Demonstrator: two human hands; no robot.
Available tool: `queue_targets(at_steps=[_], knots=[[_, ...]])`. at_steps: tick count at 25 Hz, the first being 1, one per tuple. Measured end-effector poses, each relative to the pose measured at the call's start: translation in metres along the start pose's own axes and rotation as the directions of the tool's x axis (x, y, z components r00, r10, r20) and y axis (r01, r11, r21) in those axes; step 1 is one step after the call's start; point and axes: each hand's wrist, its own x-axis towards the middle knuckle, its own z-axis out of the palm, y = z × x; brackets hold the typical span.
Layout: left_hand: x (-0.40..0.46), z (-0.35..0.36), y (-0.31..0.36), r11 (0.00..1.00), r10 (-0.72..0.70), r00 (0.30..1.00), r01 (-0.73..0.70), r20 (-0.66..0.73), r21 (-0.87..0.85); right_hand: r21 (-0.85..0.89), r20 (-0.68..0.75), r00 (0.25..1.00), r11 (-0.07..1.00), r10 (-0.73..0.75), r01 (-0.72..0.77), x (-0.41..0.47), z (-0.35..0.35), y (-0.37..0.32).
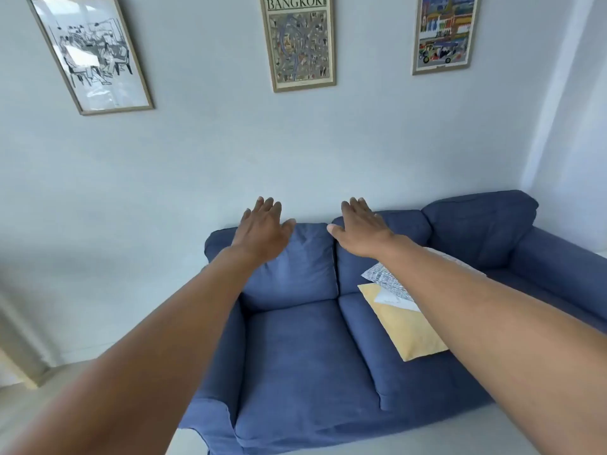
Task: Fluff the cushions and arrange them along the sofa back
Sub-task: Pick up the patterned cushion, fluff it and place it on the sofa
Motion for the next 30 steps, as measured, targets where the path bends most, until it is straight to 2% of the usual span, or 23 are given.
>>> queue_targets(at_steps=[6,13,16,30], knots=[[0.006,0.048,0.047,0.998,0.048,0.994,-0.044,0.094,-0.042,-0.047,0.071,0.992,0.993,0.107,-0.104,-0.021,0.022,0.057],[0.053,0.128,0.084,0.976,0.2,0.97,-0.186,0.135,-0.115,-0.089,0.037,0.977,0.975,0.208,-0.204,-0.019,0.041,0.12],[0.071,0.155,0.096,0.962,0.231,0.961,-0.203,0.151,-0.181,-0.128,0.029,0.966,0.959,0.258,-0.252,-0.01,0.046,0.147],[0.166,0.258,0.095,0.902,0.392,0.878,-0.308,0.276,-0.302,-0.189,0.025,0.889,0.875,0.458,-0.446,0.035,0.092,0.222]])
